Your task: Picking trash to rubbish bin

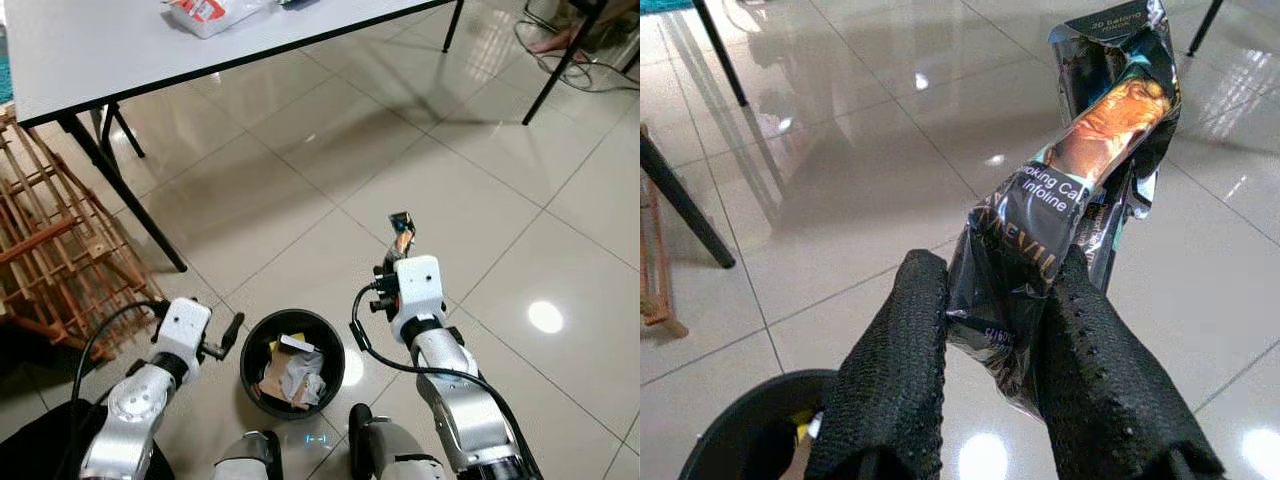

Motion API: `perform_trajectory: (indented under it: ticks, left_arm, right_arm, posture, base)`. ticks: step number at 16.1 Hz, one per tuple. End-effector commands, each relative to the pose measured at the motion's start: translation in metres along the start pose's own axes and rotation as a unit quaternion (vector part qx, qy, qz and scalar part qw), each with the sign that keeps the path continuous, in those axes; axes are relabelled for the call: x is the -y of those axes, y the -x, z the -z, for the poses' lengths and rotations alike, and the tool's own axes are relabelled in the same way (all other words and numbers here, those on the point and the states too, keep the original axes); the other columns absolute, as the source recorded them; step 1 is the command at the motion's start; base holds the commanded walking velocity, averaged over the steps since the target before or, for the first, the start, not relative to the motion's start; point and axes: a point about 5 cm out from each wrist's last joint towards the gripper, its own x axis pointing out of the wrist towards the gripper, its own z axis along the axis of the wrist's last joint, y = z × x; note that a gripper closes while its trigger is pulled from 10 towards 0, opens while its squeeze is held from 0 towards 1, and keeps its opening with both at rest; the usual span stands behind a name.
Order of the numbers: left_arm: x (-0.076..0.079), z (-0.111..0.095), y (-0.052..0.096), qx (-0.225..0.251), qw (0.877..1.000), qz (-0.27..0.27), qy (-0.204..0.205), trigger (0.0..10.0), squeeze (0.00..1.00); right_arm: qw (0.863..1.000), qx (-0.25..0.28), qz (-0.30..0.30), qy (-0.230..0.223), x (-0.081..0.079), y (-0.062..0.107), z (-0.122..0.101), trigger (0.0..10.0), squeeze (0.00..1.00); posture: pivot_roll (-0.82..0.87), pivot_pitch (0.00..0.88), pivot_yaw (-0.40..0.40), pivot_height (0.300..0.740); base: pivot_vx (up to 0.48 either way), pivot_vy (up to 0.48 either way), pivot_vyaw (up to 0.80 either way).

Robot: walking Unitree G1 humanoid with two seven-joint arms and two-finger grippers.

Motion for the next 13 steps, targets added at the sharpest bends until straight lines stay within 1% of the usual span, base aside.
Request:
perform_trajectory:
  ticks: [1, 2, 4, 6, 7, 8, 10, 11, 13]
  left_arm:
    - [-0.004, 0.008, 0.004, -0.015, 1.000, -0.001, 0.002, 10.0, 0.00]
    - [-0.004, 0.007, 0.005, -0.013, 1.000, -0.002, 0.004, 10.0, 0.00]
    - [0.001, 0.005, 0.009, -0.009, 1.000, 0.003, 0.011, 10.0, 0.00]
    - [0.004, 0.005, 0.015, -0.011, 1.000, 0.012, 0.012, 10.0, 0.00]
    - [0.010, 0.008, 0.024, -0.019, 0.999, 0.031, 0.011, 10.0, 0.00]
    - [0.012, 0.010, 0.029, -0.024, 0.999, 0.043, 0.007, 10.0, 0.00]
    - [0.013, 0.011, 0.033, -0.028, 0.998, 0.053, 0.007, 10.0, 0.00]
    - [0.014, 0.011, 0.036, -0.031, 0.998, 0.059, 0.006, 10.0, 0.00]
    - [0.016, 0.008, 0.036, -0.030, 0.997, 0.069, 0.003, 10.0, 0.00]
  right_arm:
    - [1.000, -0.014, -0.002, -0.013, -0.001, 0.002, 0.008, 10.0, 0.00]
    - [1.000, -0.019, -0.001, -0.014, -0.002, 0.003, 0.010, 10.0, 0.00]
    - [0.997, -0.051, 0.004, -0.049, -0.004, 0.010, 0.025, 10.0, 0.00]
    - [0.996, -0.065, 0.003, -0.057, -0.008, 0.016, 0.031, 10.0, 0.00]
    - [0.993, -0.091, 0.007, -0.068, -0.011, 0.025, 0.045, 10.0, 0.00]
    - [0.991, -0.105, 0.009, -0.077, -0.013, 0.029, 0.052, 10.0, 0.00]
    - [0.988, -0.123, 0.008, -0.091, -0.016, 0.032, 0.059, 10.0, 0.00]
    - [0.984, -0.139, 0.015, -0.113, -0.016, 0.033, 0.065, 10.0, 0.00]
    - [0.983, -0.144, 0.014, -0.116, -0.016, 0.032, 0.068, 10.0, 0.00]
  posture:
    - [0.07, 0.233, 0.006, 0.740]
    - [0.07, 0.241, 0.009, 0.740]
    - [0.07, 0.281, 0.016, 0.740]
    - [0.07, 0.316, 0.026, 0.740]
    - [0.08, 0.360, 0.040, 0.740]
    - [0.08, 0.378, 0.047, 0.740]
    - [0.08, 0.398, 0.053, 0.740]
    - [0.08, 0.409, 0.057, 0.740]
    - [0.08, 0.424, 0.062, 0.740]
  base:
    - [0.000, 0.000, 0.00]
    - [0.000, 0.000, 0.00]
    - [0.000, 0.000, 0.00]
    - [0.000, 0.000, 0.00]
    - [0.000, 0.000, 0.00]
    - [0.000, 0.000, 0.00]
    - [0.000, 0.000, 0.00]
    - [0.000, 0.000, 0.00]
    - [0.000, 0.000, 0.00]
